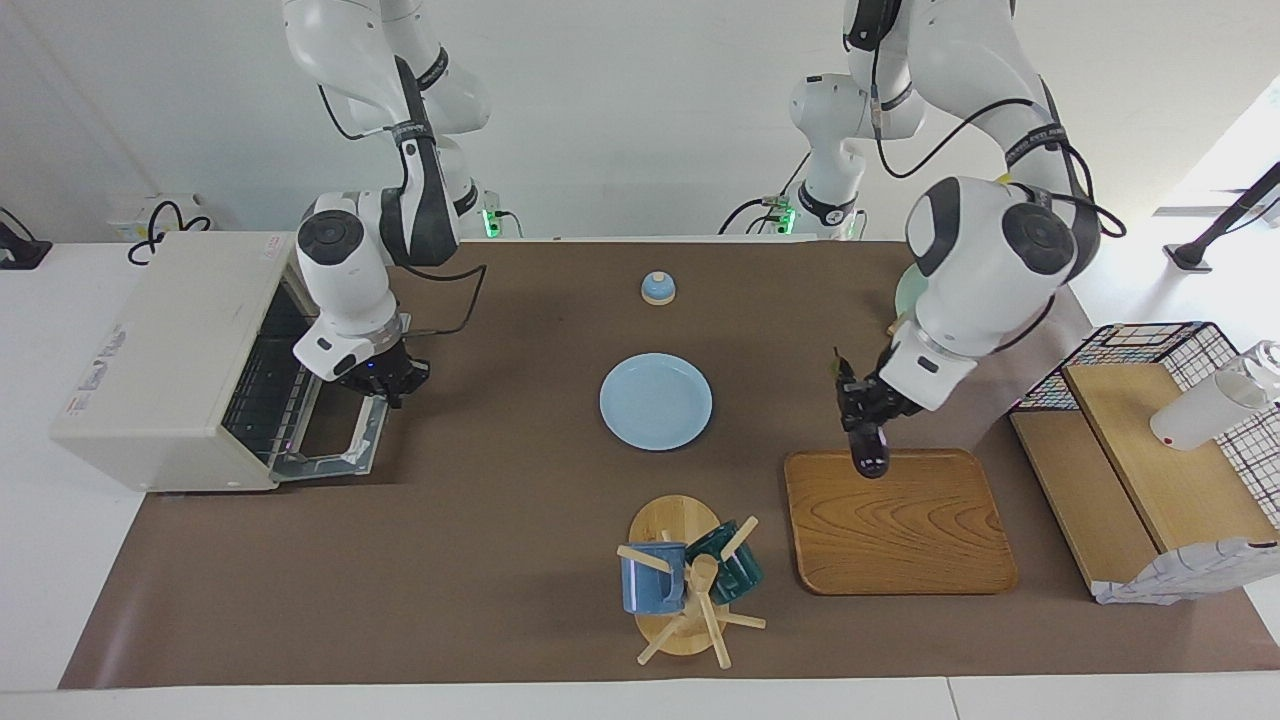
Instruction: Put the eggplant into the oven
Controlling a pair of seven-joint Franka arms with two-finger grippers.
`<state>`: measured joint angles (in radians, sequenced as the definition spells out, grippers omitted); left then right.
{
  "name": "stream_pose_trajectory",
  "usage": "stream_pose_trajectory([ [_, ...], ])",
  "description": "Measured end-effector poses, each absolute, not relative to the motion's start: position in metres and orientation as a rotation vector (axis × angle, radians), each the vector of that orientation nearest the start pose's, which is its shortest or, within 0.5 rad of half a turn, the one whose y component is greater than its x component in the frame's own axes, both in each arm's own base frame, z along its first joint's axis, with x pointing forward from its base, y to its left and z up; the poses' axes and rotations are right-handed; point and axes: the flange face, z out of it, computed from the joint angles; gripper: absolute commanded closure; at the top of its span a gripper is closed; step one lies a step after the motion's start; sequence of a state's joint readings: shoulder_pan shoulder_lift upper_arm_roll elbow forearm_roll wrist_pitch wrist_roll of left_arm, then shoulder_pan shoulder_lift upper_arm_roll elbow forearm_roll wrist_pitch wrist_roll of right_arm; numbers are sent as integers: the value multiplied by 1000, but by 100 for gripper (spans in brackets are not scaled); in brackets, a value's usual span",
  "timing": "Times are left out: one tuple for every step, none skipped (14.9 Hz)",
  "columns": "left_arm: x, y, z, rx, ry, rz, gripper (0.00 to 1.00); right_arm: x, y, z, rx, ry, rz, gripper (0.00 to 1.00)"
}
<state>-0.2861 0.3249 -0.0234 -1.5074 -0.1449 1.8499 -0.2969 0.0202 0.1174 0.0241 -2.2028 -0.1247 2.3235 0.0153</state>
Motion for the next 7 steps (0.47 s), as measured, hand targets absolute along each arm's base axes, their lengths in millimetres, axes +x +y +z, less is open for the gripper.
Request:
stream_pose_trajectory([
  [610,-241,485,-3284,-51,59,100,545,22,320,-3218,-177,-2,100],
  [593,-270,483,-3280,-48,78,100,547,22,311,-3213,-172,4,100],
  [576,-298,478,-3278,-39,82,100,547,22,304,-3211,-169,11,100],
  [561,-322,470,-3285,-30,60,100,548,22,299,-3210,-166,12,100],
  [547,-342,459,-3295,-24,27,100,549,21,299,-3211,-158,8,100],
  [531,-361,445,-3305,-13,-4,100,549,22,299,-3211,-143,6,100],
  [513,-378,429,-3312,9,-26,100,550,22,299,-3212,-126,4,94],
])
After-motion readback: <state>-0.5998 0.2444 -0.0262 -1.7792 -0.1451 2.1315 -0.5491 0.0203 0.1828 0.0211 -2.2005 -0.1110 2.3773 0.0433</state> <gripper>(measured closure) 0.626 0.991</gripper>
